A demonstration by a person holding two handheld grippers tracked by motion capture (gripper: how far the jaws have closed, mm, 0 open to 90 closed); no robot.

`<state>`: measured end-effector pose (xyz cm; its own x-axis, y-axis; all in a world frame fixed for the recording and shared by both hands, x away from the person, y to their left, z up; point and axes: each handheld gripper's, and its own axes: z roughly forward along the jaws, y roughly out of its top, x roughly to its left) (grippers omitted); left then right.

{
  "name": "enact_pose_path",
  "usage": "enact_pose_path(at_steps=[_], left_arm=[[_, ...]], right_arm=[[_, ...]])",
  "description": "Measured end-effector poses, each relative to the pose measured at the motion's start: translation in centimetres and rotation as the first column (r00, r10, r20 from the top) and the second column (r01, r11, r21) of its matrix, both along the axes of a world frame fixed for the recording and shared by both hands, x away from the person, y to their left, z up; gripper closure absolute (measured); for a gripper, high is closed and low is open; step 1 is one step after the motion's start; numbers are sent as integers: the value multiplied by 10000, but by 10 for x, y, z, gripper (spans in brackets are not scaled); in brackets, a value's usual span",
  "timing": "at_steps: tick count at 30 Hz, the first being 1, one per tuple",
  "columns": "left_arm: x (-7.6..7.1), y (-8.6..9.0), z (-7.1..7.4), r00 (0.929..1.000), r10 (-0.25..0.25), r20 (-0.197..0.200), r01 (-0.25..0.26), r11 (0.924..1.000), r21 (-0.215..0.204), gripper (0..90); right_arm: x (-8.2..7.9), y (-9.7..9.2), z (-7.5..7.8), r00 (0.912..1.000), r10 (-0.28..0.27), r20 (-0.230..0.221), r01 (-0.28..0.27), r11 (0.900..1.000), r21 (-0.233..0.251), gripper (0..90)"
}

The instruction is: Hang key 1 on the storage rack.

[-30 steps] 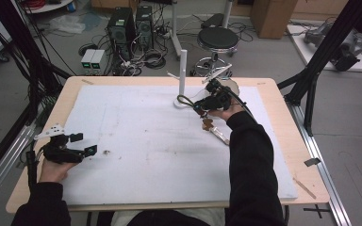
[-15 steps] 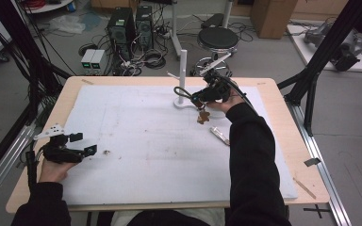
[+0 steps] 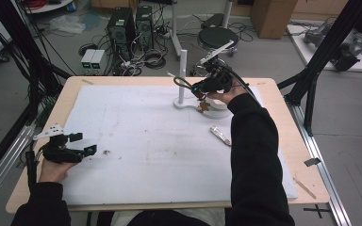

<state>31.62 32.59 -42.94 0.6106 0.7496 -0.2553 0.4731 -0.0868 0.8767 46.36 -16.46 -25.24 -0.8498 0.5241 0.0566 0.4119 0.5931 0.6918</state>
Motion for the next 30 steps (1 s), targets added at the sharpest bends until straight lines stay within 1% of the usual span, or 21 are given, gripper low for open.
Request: enact_pose_path(at_steps=[5,7,8,10,12,15,16,18,24,29,30], left_arm=[[0,0,0,10000,-7,-5,7,10000,28,17],[0,1,0,10000,-18,13,18,10000,39,17],[0,1,0,10000,-2,13,2,10000,30,17],[0,1,0,10000,-6,7,6,10000,30,17],[0,1,0,10000,-12,6,11,10000,30,17],[1,1,-1,10000,-12,-2,12,10000,28,17],[1,0,-1,10000,-11,-2,11,10000,30,17],[1,1,-1,10000,-12,-15,12,10000,17,17],[1,2,-1,10000,7,-8,-7,10000,-8,17],[1,2,-1,10000,18,-13,-18,10000,-33,17],[1,2,-1,10000,16,-16,-16,10000,-23,17]], right_arm=[[4,2,6,10000,-88,-26,88,9998,-164,772],[6,3,9,9999,-25,137,26,10000,-77,772],[7,3,10,9999,-43,136,44,10000,-54,772],[9,4,13,9998,-162,65,163,9997,-180,772],[10,4,13,9998,-194,43,194,9997,-160,772],[14,4,18,9996,-181,197,183,9997,-142,772],[15,4,19,9996,-218,203,223,9995,-242,772],[20,3,23,9993,-322,190,327,9992,-233,772],[27,2,27,9985,-546,90,548,9982,-259,771],[32,1,28,9984,-558,88,560,9981,-241,771],[32,1,27,9980,-634,37,635,9976,-275,771]])
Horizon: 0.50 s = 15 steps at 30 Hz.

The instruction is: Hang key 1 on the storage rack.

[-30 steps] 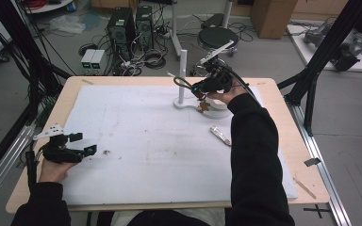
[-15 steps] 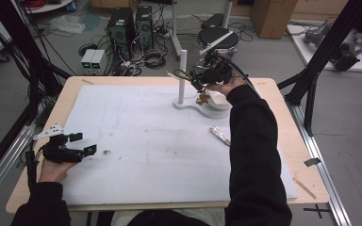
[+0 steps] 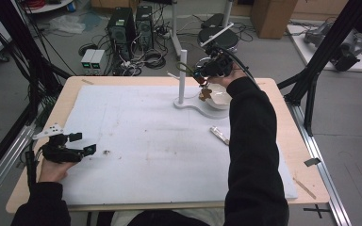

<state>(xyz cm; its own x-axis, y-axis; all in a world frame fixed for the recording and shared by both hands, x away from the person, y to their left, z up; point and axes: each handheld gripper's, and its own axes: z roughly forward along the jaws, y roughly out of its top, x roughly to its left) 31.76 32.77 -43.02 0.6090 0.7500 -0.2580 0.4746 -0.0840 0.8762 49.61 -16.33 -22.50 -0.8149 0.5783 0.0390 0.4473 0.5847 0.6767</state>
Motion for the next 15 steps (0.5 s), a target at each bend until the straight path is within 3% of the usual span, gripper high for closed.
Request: enact_pose_path(at_steps=[6,13,15], left_arm=[[0,0,0,10000,-12,8,12,10000,2,17],[0,0,0,10000,-19,-14,19,10000,51,17],[0,0,0,10000,-29,-2,29,10000,49,17]], right_arm=[[6,1,-6,9996,31,-279,-35,9999,-130,771],[13,-1,-10,9983,-247,-537,243,9997,-79,769],[15,0,-13,9970,-344,-700,327,9991,-254,769]])
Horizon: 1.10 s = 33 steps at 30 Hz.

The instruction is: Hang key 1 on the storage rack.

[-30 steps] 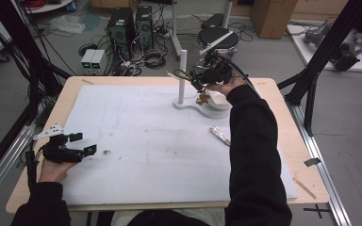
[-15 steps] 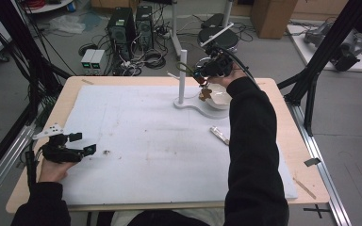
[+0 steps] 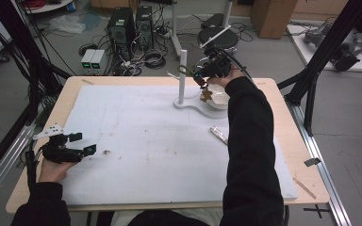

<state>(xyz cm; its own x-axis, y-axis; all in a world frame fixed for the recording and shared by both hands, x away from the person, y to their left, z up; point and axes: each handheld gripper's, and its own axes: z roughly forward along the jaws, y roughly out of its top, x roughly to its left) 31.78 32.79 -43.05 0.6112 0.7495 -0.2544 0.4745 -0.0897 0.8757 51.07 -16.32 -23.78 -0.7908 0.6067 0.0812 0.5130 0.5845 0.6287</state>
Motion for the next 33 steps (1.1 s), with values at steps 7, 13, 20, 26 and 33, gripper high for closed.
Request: enact_pose_path(at_steps=[7,13,20,26,33], left_arm=[[0,0,0,10000,-3,-17,3,10000,30,17],[0,1,0,10000,91,3,-91,9999,-89,17],[0,2,0,10000,74,-18,-74,10000,-29,17],[-1,2,0,10000,78,-9,-78,10000,-32,17],[-2,2,0,10000,72,-15,-72,10000,43,17]], right_arm=[[7,8,-7,9999,-127,-23,126,9999,-50,769],[18,18,-21,9992,-352,-183,343,9984,-457,767],[25,28,-30,9983,-574,26,574,9960,-682,760],[29,35,-42,9965,-818,-188,798,9927,-902,430],[23,29,-52,9915,-1128,-645,1054,9885,-1086,82]])
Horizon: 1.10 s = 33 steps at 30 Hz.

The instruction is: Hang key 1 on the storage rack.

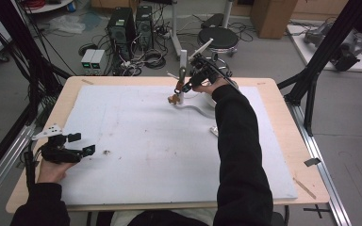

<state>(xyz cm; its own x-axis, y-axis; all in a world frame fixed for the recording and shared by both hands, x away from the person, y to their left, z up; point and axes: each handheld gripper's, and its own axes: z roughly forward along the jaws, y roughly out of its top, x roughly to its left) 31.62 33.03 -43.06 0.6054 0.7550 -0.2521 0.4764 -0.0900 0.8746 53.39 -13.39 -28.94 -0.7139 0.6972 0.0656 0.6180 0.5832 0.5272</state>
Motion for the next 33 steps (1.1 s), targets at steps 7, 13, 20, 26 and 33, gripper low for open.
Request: enact_pose_path(at_steps=[7,13,20,26,33], left_arm=[[1,-1,-1,10000,-16,-30,17,10000,33,17],[0,-1,0,10000,-26,-22,26,10000,91,17],[0,0,0,10000,2,-20,-1,10000,73,17],[0,0,0,10000,-2,-16,2,10000,53,17],[0,-1,0,10000,22,-3,-22,10000,58,17]], right_arm=[[-16,-18,-6,9996,-290,48,288,9989,380,6],[-31,-31,-15,9993,-240,296,223,9982,548,6],[-45,-32,-9,9986,-48,519,51,10000,-53,6],[-61,-41,-6,9976,-39,693,39,10000,-3,6],[-78,-57,-16,9960,-191,869,192,9998,5,6]])
